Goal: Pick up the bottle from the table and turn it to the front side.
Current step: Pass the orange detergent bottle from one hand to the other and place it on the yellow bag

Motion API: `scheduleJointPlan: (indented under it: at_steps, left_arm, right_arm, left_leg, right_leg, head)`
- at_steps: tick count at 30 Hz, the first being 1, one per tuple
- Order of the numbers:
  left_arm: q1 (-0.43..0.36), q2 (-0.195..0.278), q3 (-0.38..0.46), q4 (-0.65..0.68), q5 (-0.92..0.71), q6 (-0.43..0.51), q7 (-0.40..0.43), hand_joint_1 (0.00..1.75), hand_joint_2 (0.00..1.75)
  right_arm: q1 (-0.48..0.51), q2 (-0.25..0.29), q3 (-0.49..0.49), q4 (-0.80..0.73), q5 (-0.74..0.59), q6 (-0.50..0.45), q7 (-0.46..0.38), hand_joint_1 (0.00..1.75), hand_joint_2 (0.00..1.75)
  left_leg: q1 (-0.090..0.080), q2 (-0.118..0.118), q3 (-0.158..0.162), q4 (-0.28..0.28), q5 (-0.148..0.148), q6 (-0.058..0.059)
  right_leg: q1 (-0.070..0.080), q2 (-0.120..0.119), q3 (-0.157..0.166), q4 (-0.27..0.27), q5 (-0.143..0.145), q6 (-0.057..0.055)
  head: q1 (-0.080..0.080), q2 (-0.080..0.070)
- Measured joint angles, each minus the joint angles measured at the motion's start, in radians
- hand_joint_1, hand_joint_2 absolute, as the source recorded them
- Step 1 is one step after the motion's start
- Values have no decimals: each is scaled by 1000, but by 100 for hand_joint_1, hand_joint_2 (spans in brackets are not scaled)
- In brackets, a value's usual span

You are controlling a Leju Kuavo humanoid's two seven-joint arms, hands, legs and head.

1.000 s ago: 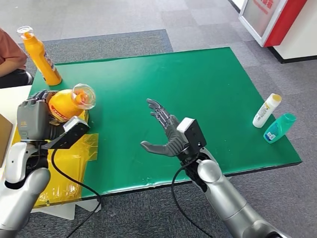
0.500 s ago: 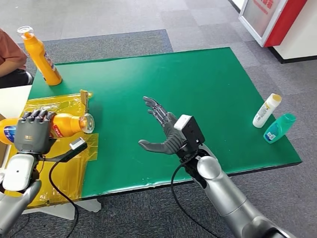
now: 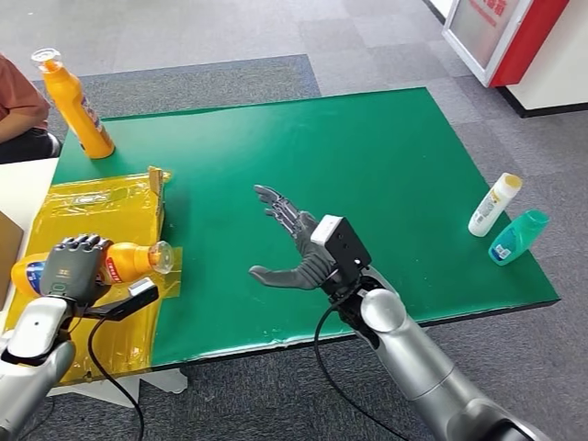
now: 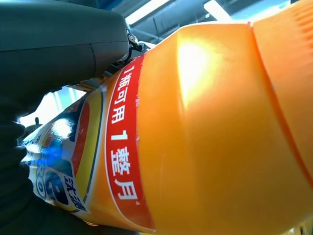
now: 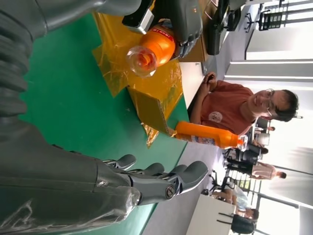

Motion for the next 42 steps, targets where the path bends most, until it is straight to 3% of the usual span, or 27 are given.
scheduleJointPlan:
  at_steps: [6, 10, 42]
  left_arm:
    - [-17, -19, 8, 71, 16, -7, -17, 175, 175]
    - [-29, -30, 10, 106, 20, -5, -20, 0, 175]
    - [-18, -58, 49, 97, 91, 3, -46, 0, 175]
  right_arm:
    - [-7, 3, 14, 0, 7, 6, 4, 0, 175]
    - [-9, 6, 27, 0, 16, 13, 6, 0, 175]
    - [-6, 7, 59, -7, 38, 14, 7, 0, 175]
  left_leg:
    - [0, 0, 0, 0, 0, 0]
    - [0, 0, 0, 0, 0, 0]
    - [0, 0, 0, 0, 0, 0]
  right_leg:
    - [0, 0, 0, 0, 0, 0]
    - [0, 0, 0, 0, 0, 0]
    - [0, 0, 0, 0, 0, 0]
  head:
    - [0, 0]
    - [0, 0]
    - [0, 0]
